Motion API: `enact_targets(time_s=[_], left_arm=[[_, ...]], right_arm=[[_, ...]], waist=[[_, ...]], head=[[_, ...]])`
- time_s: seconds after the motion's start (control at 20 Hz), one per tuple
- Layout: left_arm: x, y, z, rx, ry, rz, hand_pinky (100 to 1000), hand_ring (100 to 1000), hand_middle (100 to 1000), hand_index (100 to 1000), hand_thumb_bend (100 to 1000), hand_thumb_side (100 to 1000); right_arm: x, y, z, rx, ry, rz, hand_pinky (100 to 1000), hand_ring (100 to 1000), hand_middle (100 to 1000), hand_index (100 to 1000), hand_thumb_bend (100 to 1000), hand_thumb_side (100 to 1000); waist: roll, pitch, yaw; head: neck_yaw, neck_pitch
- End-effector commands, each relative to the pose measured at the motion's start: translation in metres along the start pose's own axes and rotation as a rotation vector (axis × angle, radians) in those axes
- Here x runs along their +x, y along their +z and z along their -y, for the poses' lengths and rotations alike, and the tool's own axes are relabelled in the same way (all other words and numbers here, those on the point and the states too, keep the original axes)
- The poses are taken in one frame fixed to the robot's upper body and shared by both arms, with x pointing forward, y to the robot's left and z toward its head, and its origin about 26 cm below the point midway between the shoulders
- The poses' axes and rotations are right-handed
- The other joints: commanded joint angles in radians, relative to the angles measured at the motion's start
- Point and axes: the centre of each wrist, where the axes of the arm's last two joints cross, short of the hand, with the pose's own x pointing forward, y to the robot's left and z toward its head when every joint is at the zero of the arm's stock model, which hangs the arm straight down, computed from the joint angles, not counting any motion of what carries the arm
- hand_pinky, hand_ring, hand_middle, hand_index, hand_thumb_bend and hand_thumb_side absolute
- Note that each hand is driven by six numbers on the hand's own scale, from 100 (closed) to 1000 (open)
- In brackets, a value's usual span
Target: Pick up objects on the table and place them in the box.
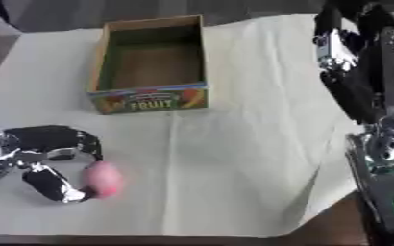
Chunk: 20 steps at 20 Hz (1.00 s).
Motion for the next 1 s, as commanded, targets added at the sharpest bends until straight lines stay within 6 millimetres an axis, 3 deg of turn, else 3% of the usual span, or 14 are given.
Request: enact_targets(time_s=[0.05,0.55,1.0], left_arm=[[-0.001,0.005,-0.009,0.034,-0.032,-0.006,760,820,741,737,345,445],[0.005,0.007,-0.011,0.032,0.039,0.023,742,807,728,705,272,254],[0.011,0.016,-0.019,0.065,0.137,0.052,719,785,707,671,216,181]], right_arm=[[0.006,-0.003,0.002,-0.001,-0.001,0.024,569,812,565,771,159,632],[0.006,-0.003,0.002,0.000,-0.001,0.016,569,812,564,771,157,631],[0.006,-0.003,0.002,0.003,-0.003,0.012,569,813,564,770,155,631]], waist=[[-0.001,-0.013,0.001],[-0.002,-0.014,0.003],[-0.003,-0.016,0.005]], head=[[0.002,-0.003],[0.003,-0.006],[0.000,-0.010]])
